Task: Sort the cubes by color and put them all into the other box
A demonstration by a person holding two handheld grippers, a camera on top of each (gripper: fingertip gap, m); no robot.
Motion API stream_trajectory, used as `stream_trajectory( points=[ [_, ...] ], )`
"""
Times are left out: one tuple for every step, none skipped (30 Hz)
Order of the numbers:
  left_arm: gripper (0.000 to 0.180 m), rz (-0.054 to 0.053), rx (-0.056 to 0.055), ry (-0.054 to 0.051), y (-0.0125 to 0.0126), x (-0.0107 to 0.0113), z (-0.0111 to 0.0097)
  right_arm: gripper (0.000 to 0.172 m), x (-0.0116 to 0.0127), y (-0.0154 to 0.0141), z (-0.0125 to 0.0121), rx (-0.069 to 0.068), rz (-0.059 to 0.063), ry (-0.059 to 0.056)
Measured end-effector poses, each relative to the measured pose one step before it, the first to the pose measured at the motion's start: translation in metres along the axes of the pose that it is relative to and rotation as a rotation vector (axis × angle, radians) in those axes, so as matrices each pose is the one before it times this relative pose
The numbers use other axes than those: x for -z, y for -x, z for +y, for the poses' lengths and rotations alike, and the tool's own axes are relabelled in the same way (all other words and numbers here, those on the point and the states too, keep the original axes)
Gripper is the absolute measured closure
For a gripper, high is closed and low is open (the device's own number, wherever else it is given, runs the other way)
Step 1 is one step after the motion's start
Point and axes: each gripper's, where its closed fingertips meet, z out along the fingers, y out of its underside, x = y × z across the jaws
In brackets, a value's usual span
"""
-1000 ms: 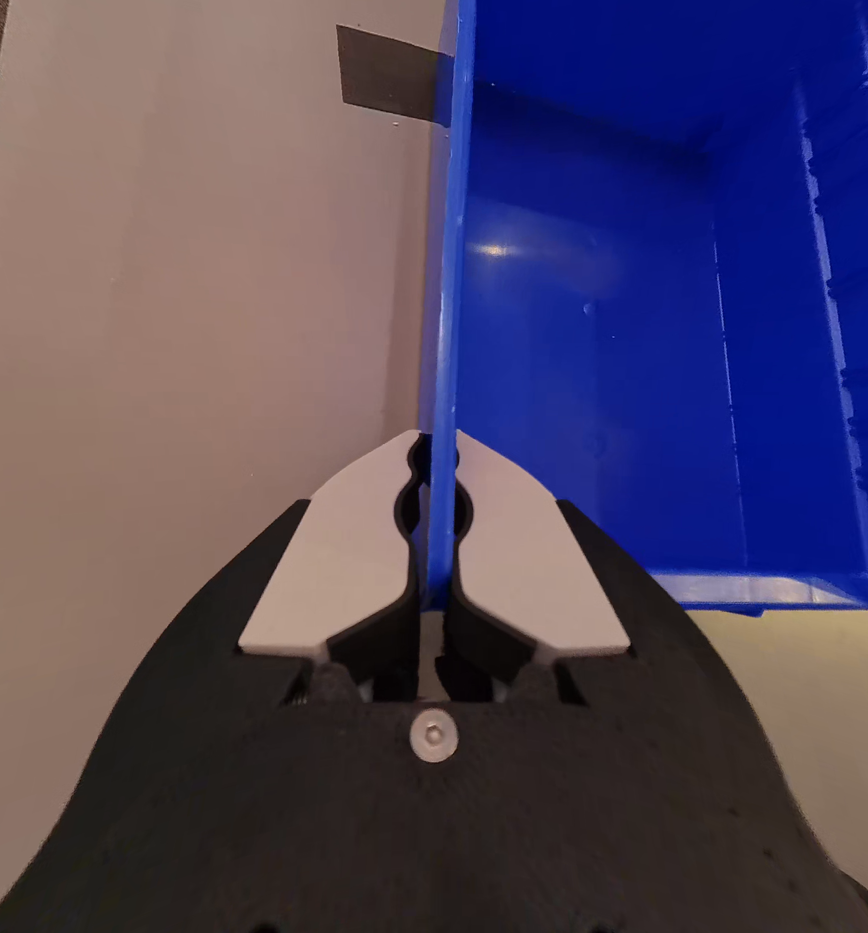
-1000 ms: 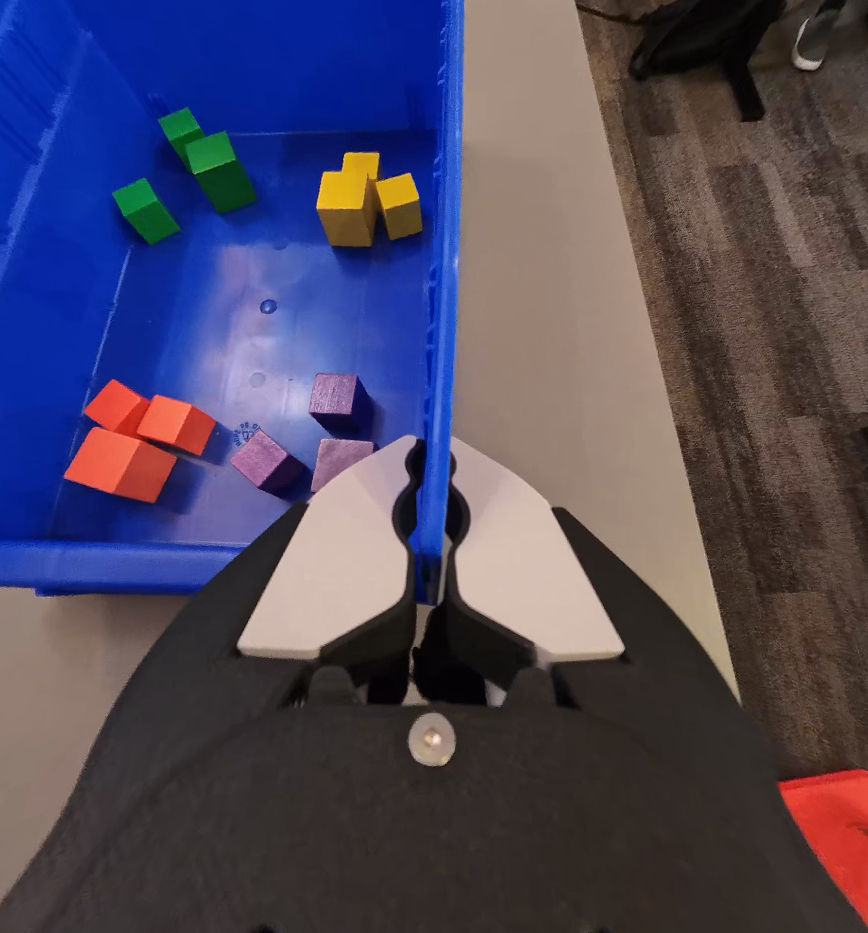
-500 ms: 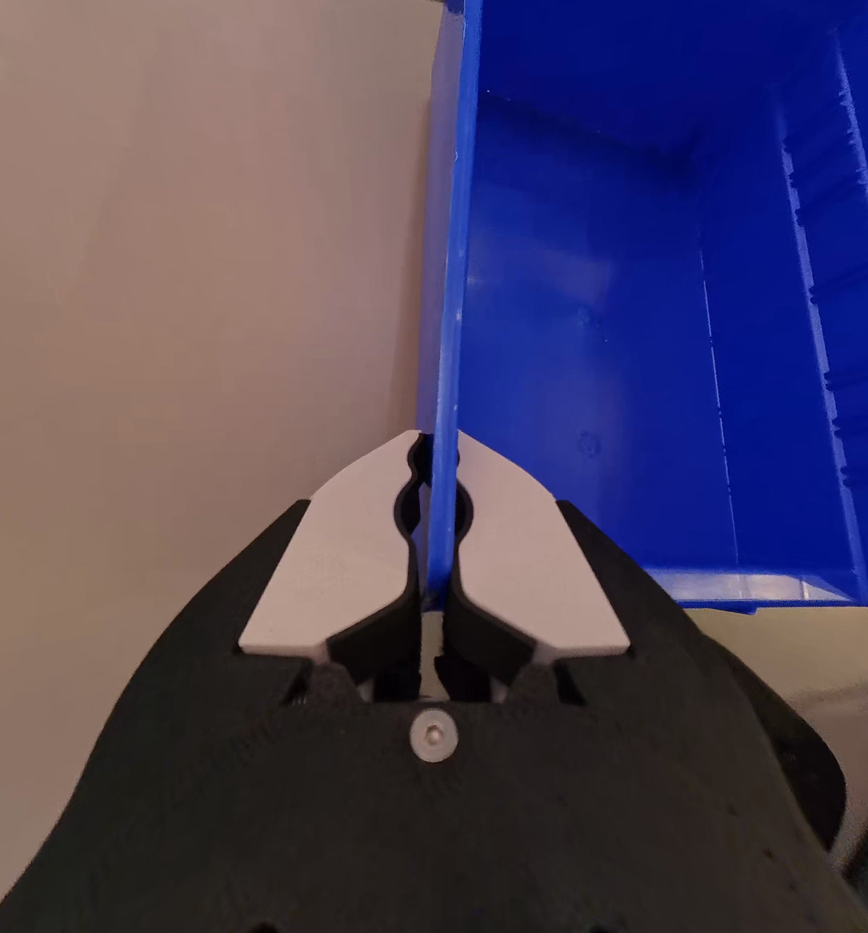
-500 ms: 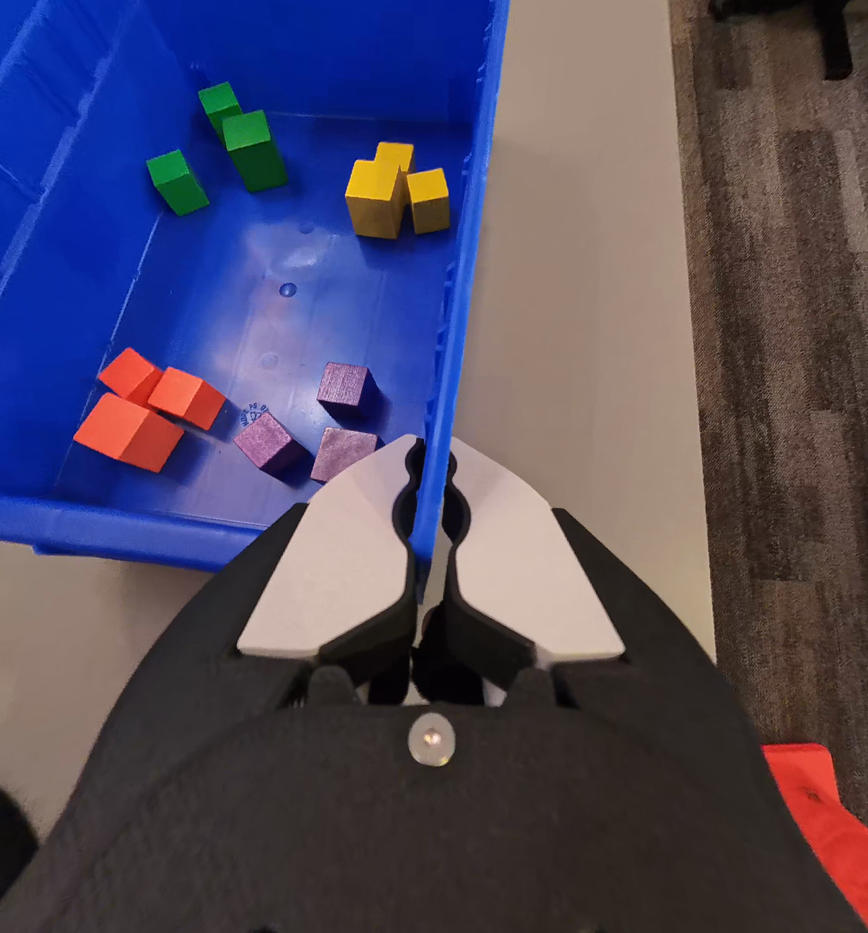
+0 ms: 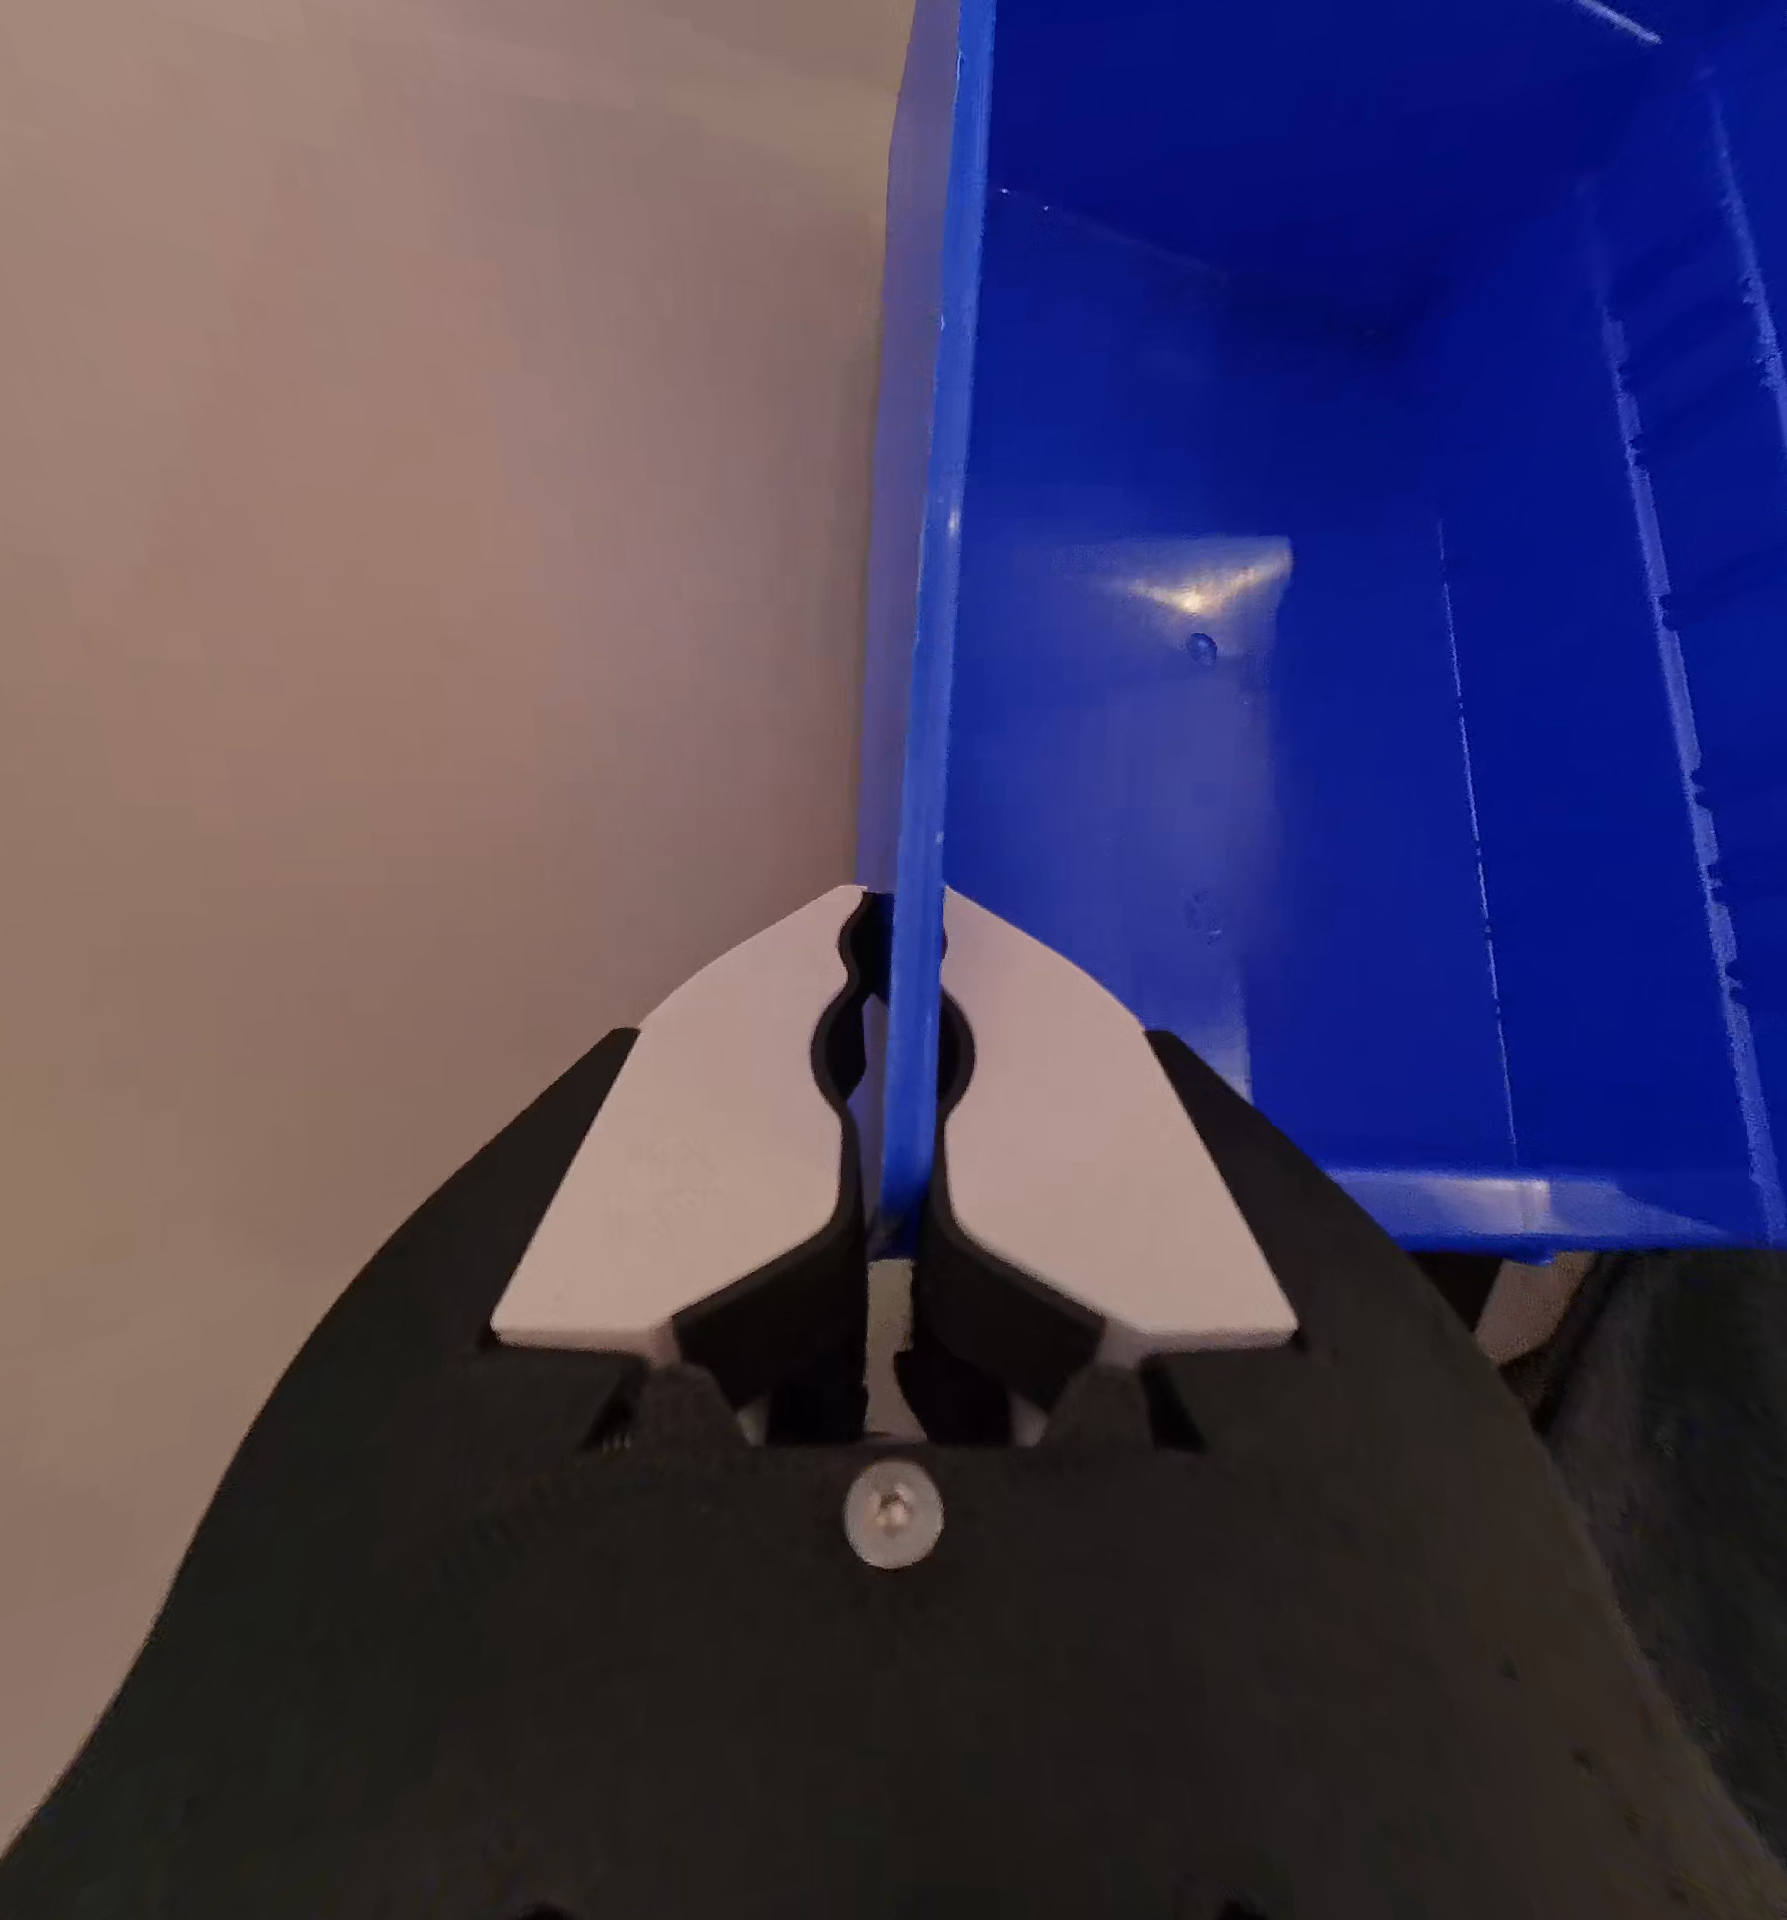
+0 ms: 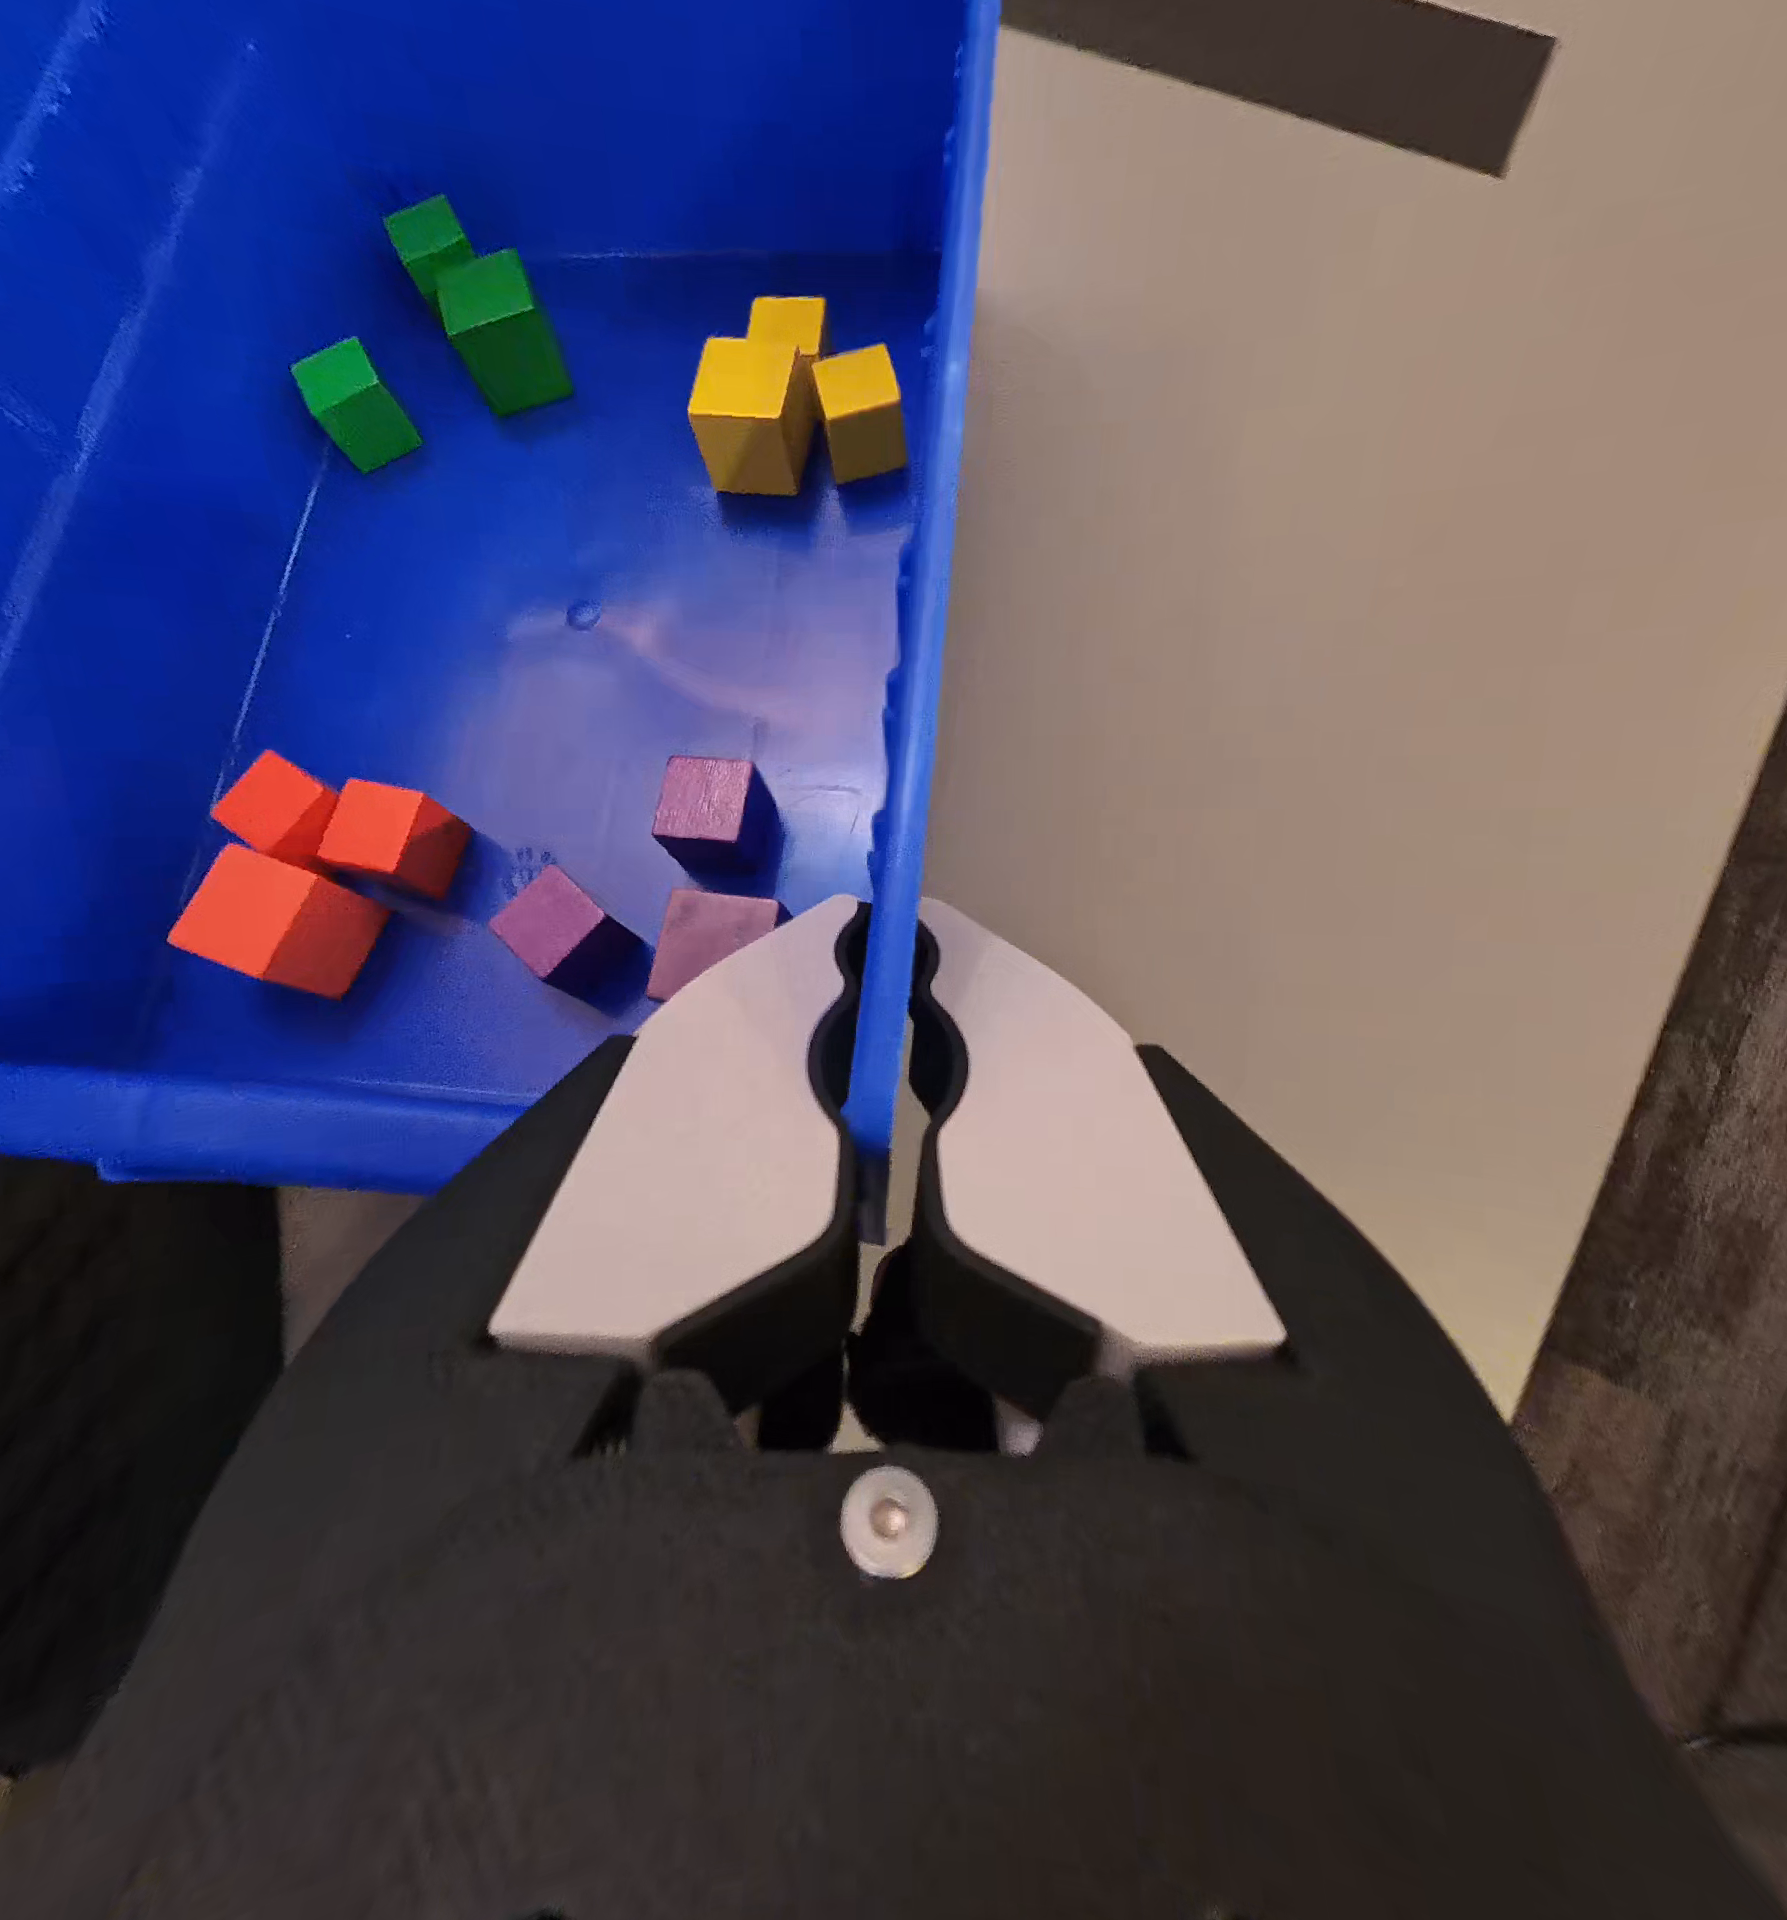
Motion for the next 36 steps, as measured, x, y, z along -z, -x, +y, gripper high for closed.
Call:
stream_trajectory(
  points=[
    [0.176, 0.0125, -0.015, 0.0019, -0.00503, 0.00331, 0.00201, 0.166, 0.0, 0.00419, 0.00095, 0.0289, -0.0151, 0.0019],
    [0.176, 0.0145, -0.0154, 0.0022, -0.00513, 0.00295, 0.00198, 0.166, -0.00045, 0.00445, 0.00081, 0.0265, -0.0177, 0.0024],
    [0.176, 0.0157, -0.015, 0.0007, -0.0053, 0.00284, 0.00158, 0.166, -0.00085, 0.00413, -0.00016, 0.0144, -0.019, -0.0012],
    [0.176, 0.016, -0.0156, 0.0012, -0.00538, 0.00251, 0.00153, 0.166, -0.00106, 0.00426, -0.0003, 0.0203, -0.0188, -0.001],
    [0.176, 0.0149, -0.0227, -0.0013, -0.00564, 0.00226, 0.00084, 0.166, -0.00145, 0.0048, -0.00032, 0.0273, -0.0197, -0.0004],
    [0.176, 0.0144, -0.0247, -0.0067, -0.00532, 0.00218, 0.00028, 0.166, -0.00173, 0.00443, -0.00068, 0.0222, -0.0185, 0.0006],
    [0.176, 0.016, -0.0164, -0.0025, -0.00518, 0.00175, 0.00054, 0.166, -0.00199, 0.004, -0.00129, 0.0159, -0.0174, -0.0009],
    [0.176, 0.014, -0.0085, 0.0024, -0.0049, 0.00129, 0.00104, 0.166, -0.00211, 0.00403, -0.00155, 0.0241, -0.0176, -0.002],
    [0.175, 0.0094, -0.0058, -0.0034, -0.0043, 0.00101, 0.00058, 0.166, -0.00254, 0.00439, -0.00175, 0.0239, -0.0198, -0.0023],
    [0.175, 0.0053, -0.0043, -0.0084, -0.00361, 0.00118, 0.0005, 0.166, -0.0027, 0.00418, -0.00228, 0.0181, -0.0195, -0.0018],
    [0.175, 0.0031, -0.0027, -0.0082, -0.00297, 0.00149, 0.00097, 0.166, -0.00302, 0.00469, -0.00251, 0.0217, -0.0198, -0.0016],
    [0.175, 0.0024, -0.0047, -0.0104, -0.0026, 0.00195, 0.00119, 0.166, -0.00335, 0.00506, -0.00271, 0.0247, -0.0214, -0.0026],
    [0.175, 0.0032, -0.0054, -0.0131, -0.00223, 0.0025, 0.00097, 0.166, -0.00369, 0.00505, -0.00304, 0.0197, -0.0218, -0.0008],
    [0.175, 0.0052, -0.0008, -0.0109, -0.00198, 0.00243, 0.00133, 0.166, -0.00406, 0.00482, -0.00312, 0.0166, -0.0204, 0.0026],
    [0.175, 0.0059, 0.0032, -0.009, -0.00187, 0.00241, 0.00159, 0.166, -0.0046, 0.00486, -0.0032, 0.0202, -0.0195, 0.0026],
    [0.175, 0.0043, 0.0026, -0.0125, -0.00155, 0.00251, 0.00129, 0.166, -0.00476, 0.00514, -0.00381, 0.0225, -0.0206, -0.0009],
    [0.175, 0.0033, 0.0027, -0.0144, -0.00122, 0.0029, 0.00097, 0.166, -0.00531, 0.00479, -0.00429, 0.0141, -0.0201, -0.0023],
    [0.175, 0.0024, 0.0044, -0.012, -0.00108, 0.00302, 0.00123, 0.166, -0.00566, 0.00467, -0.0042, 0.0125, -0.0202, 0.0005],
    [0.175, 0.0005, 0.0038, -0.0128, -0.00091, 0.00325, 0.00109, 0.166, -0.00595, 0.00478, -0.00397, 0.0174, -0.0197, 0.0029],
    [0.175, 0.0, 0.0029, -0.0156, -0.0008, 0.0034, 0.00056, 0.166, -0.00581, 0.00422, -0.00514, 0.0132, -0.0164, -0.0015],
    [0.175, 0.0007, 0.0024, -0.0152, -0.00106, 0.00345, 0.00047, 0.166, -0.00575, 0.00393, -0.00531, 0.0109, -0.0151, -0.0004],
    [0.175, 0.0019, 0.0012, -0.015, -0.00108, 0.00337, 0.00028, 0.166, -0.00582, 0.00419, -0.00531, 0.0178, -0.0147, 0.0005],
    [0.175, 0.0039, 0.0016, -0.0152, -0.00118, 0.00324, 0.00012, 0.166, -0.00614, 0.00424, -0.0055, 0.0161, -0.0148, 0.0005],
    [0.175, 0.0055, 0.0043, -0.0125, -0.00127, 0.00299, 0.00026, 0.166, -0.00628, 0.00383, -0.00552, 0.0157, -0.0129, 0.0002],
    [0.175, 0.0033, 0.0041, -0.0112, -0.00122, 0.0029, 0.00004, 0.166, -0.00643, 0.00333, -0.00585, 0.0105, -0.0128, -0.0007],
    [0.175, -0.0002, 0.0022, -0.0133, -0.00092, 0.00286, -0.00076, 0.166, -0.00678, 0.00344, -0.00619, 0.0086, -0.0134, -0.0031],
    [0.175, -0.001, 0.0037, -0.0116, -0.00072, 0.00276, -0.00101, 0.166, -0.00758, 0.00398, -0.00592, 0.006, -0.0158, -0.0001],
    [0.175, -0.0021, 0.0042, -0.0085, -0.00055, 0.00238, -0.0009, 0.166, -0.00787, 0.00409, -0.00621, 0.0076, -0.0128, 0.0],
    [0.175, -0.0023, 0.0013, -0.0102, -0.00055, 0.00252, -0.00136, 0.166, -0.00794, 0.00474, -0.00646, 0.0125, -0.0135, 0.0008],
    [0.175, -0.0005, -0.0009, -0.011, -0.00085, 0.00243, -0.0017, 0.166, -0.00831, 0.00393, -0.00711, 0.0092, -0.0089, -0.0003],
    [0.175, 0.0007, -0.0016, -0.0077, -0.00106, 0.00212, -0.00155, 0.166, -0.00902, 0.00354, -0.00751, 0.0056, -0.0058, -0.0017],
    [0.175, 0.0019, -0.0014, -0.0069, -0.00133, 0.00187, -0.00179, 0.166, -0.00977, 0.0035, -0.0074, 0.0014, -0.0072, -0.0032],
    [0.175, 0.0026, -0.0017, -0.0078, -0.00152, 0.00178, -0.00227, 0.166, -0.00981, 0.00378, -0.00689, 0.0027, -0.0086, -0.0007],
    [0.175, 0.0018, -0.0022, -0.0063, -0.00157, 0.00152, -0.00241, 0.166, -0.00963, 0.00358, -0.00743, 0.0021, -0.0068, -0.0016],
    [0.175, 0.0008, -0.0026, -0.0048, -0.00134, 0.00162, -0.00253, 0.166, -0.00955, 0.00345, -0.00773, -0.0077, -0.0046, 0.0004],
    [0.175, -0.0007, -0.0036, -0.0047, -0.00113, 0.00172, -0.00268, 0.166, -0.00879, 0.00374, -0.00804, 0.0017, -0.0024, -0.0008]
  ],
)
